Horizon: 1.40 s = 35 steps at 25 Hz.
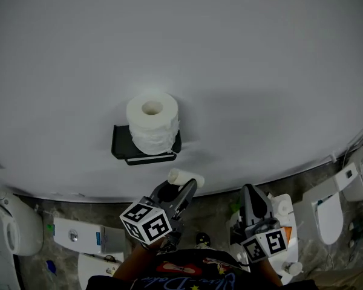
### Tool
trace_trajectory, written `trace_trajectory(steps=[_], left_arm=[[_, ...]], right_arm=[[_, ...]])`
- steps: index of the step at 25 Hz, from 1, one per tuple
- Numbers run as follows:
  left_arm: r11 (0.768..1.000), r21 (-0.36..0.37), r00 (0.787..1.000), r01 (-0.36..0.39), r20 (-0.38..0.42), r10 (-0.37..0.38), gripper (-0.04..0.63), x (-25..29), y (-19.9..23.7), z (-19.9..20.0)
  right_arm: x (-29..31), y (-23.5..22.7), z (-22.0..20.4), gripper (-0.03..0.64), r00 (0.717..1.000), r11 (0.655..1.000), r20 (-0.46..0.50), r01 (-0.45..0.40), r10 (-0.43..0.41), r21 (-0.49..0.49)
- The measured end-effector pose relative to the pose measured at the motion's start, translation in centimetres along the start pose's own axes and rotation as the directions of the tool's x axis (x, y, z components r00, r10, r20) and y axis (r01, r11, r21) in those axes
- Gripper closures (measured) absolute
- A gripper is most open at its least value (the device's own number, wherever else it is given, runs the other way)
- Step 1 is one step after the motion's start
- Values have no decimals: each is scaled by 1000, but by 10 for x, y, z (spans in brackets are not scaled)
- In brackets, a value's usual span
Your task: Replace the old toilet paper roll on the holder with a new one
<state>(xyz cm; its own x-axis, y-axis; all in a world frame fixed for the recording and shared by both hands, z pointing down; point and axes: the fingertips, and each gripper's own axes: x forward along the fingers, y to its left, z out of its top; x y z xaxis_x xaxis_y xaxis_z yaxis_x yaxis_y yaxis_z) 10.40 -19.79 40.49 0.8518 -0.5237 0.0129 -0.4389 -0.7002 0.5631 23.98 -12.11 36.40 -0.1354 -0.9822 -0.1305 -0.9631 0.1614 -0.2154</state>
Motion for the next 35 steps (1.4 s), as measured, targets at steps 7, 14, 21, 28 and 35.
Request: trace_trajectory(steps=[7, 14, 21, 28, 35], left_arm=[[946, 276, 986, -170, 55, 161, 420, -45, 15, 18], [817, 498, 957, -289, 174, 232, 420, -74, 15, 42], [799, 511, 948, -316, 201, 247, 420, -82, 16, 45], [793, 514, 944, -328, 215, 251, 416, -88, 15, 45], [792, 503, 937, -346, 219, 271, 416, -102, 19, 45]], right_arm=[[25, 34, -11, 603, 994, 994, -31, -104, 103, -19], [41, 58, -10, 603, 984, 983, -26, -177, 176, -56], [43, 67, -8, 603, 981, 977, -24, -196, 195, -84], [65, 87, 22, 603, 936, 910, -39, -350, 350, -222], [110, 144, 93, 434, 802, 631, -201, -573, 562, -523]])
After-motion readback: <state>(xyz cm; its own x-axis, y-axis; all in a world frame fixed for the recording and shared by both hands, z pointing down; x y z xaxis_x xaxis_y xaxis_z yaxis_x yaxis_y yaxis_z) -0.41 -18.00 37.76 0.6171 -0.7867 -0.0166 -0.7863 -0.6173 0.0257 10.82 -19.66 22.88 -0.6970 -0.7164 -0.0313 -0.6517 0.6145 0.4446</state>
